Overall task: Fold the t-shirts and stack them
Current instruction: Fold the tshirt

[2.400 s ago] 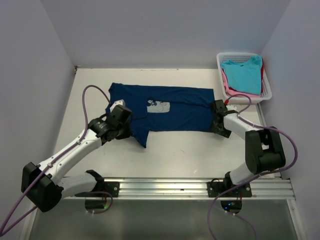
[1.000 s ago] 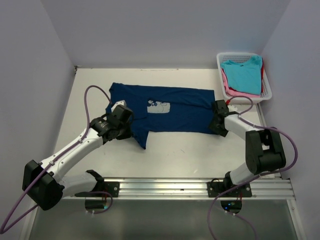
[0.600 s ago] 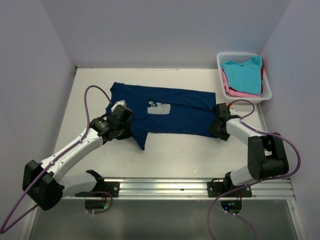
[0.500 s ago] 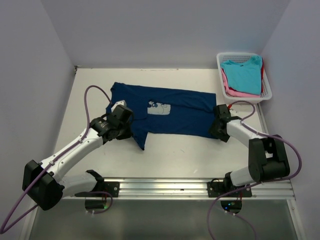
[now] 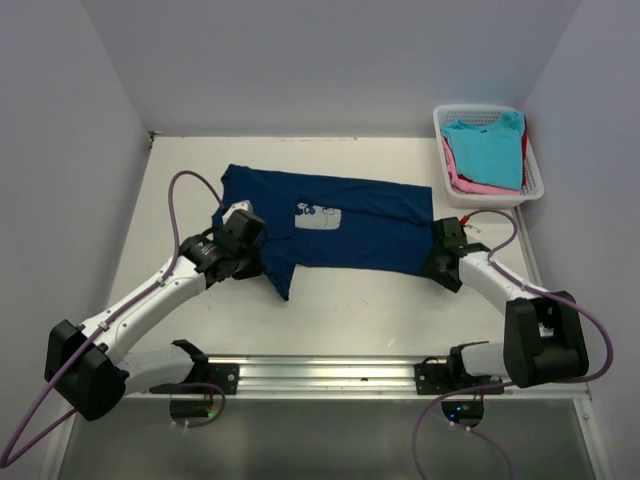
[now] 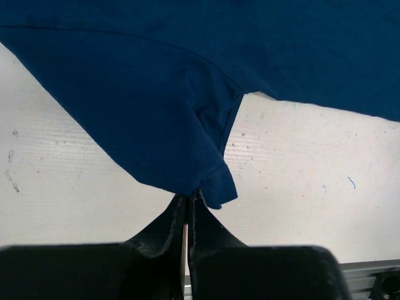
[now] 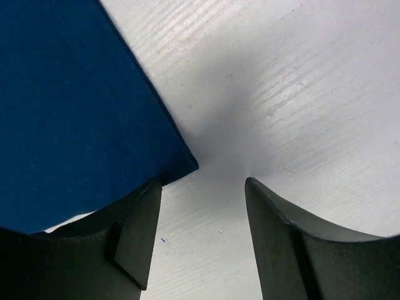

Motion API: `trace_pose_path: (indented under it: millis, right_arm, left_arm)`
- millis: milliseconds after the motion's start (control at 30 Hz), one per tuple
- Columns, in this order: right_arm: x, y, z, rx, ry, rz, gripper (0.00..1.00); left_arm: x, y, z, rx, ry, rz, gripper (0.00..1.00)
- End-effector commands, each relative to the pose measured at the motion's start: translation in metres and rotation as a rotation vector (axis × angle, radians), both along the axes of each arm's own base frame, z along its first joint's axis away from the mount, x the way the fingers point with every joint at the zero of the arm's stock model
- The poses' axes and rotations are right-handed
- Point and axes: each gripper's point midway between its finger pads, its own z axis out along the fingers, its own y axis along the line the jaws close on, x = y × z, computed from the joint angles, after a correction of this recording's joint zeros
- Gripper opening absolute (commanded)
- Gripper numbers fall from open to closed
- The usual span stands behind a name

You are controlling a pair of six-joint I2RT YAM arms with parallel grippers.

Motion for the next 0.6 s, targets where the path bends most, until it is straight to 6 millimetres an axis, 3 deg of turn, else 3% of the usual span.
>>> trace_pose_path:
  millis: [0, 267, 567]
  right_arm:
    - [0.003, 0.000, -0.008, -0.003, 0.003, -0.021, 0.60]
    - [0.018, 0.003, -0.006, 0.010, -0.024, -0.020, 0.60]
    - [0.025, 0.002, 0.032, 0.018, -0.130, -0.018, 0.60]
  left_arm:
    - [0.001, -0.001, 0.002, -0.001, -0.007, -0.005, 0.00]
    - [-0.001, 0.000, 0.002, -0.003, -0.008, -0.003, 0.00]
    - [-0.001, -0.001, 0.001, -0.008, -0.007, -0.004, 0.00]
